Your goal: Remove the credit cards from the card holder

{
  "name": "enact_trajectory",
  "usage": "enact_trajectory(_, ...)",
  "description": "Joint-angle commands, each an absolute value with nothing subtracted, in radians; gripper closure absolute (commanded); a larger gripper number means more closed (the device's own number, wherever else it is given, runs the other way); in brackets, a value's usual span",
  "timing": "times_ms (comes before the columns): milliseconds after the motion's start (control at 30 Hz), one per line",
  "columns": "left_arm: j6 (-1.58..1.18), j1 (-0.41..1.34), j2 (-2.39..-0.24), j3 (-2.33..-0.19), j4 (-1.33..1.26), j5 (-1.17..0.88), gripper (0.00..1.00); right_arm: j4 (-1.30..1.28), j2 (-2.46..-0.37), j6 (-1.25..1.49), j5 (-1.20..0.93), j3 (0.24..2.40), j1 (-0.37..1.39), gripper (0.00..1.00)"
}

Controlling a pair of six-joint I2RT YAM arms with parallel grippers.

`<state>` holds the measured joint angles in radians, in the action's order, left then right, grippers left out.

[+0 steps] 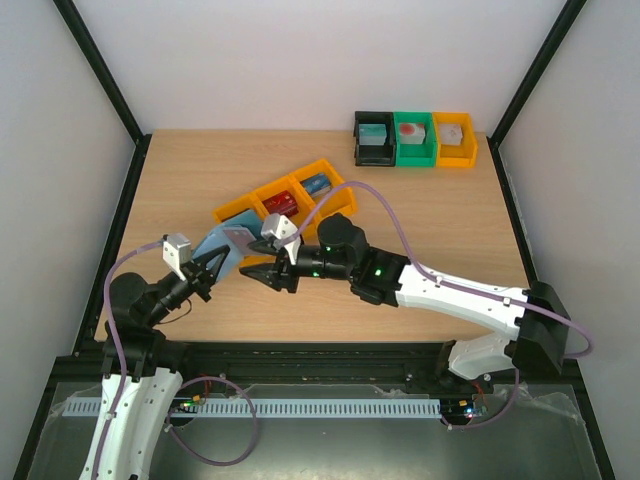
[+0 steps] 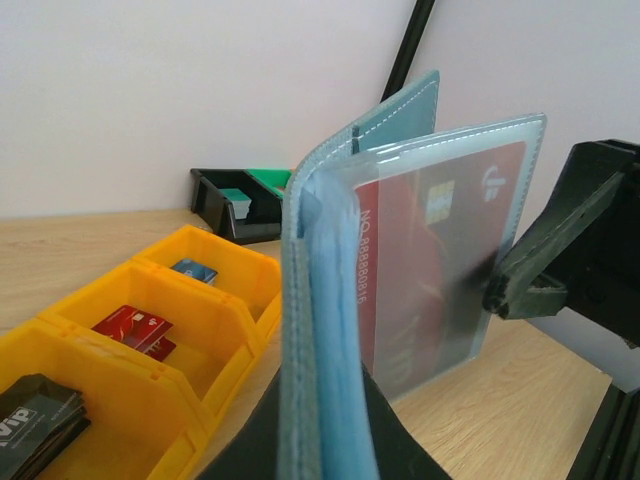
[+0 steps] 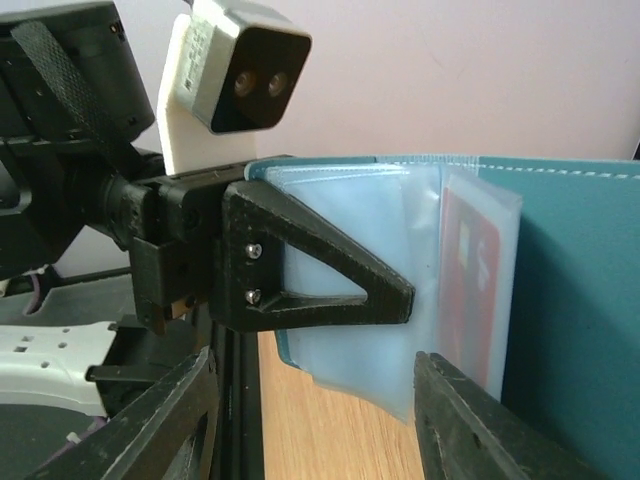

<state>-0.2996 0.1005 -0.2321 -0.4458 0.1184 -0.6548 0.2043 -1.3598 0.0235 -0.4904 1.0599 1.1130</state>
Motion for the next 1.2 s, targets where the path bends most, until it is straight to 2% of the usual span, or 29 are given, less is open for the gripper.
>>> enact_trajectory(0, -0.297, 0.095, -0.225, -0.439, 0.085, -0.668, 0.98, 0.205, -1.276, 0.001, -0.502, 1.065, 1.111, 0.47)
enact_trajectory(233, -0.28, 0.097, -0.225, -0.431, 0.074, -0.696, 0.98, 0.131, -1.201, -0.011, -0.41, 1.062, 1.08, 0.5)
enact_trajectory(533, -0.245, 0.097, -0.221, -0.421, 0.03, -0.79, 0.98, 0.05, -1.281, -0.033, -0.417, 1.137, 1.071, 0.75)
enact_trajectory(767, -0.215, 0.097, -0.203, -0.418, 0.036, -0.834, 0.98, 0.084, -1.28, -0.005, -0.461, 1.115, 1.068, 0.86)
enact_trajectory(1000, -0.225, 0.098, -0.212, -0.412, -0.001, -0.832, 0.98, 0.18, -1.37, 0.09, -0.53, 1.122, 1.071, 0.82)
enact_trajectory(1167, -0.264, 0.098, -0.206, -0.401, -0.018, -0.807, 0.98, 0.24, -1.403, 0.133, -0.573, 1.134, 1.091, 0.62)
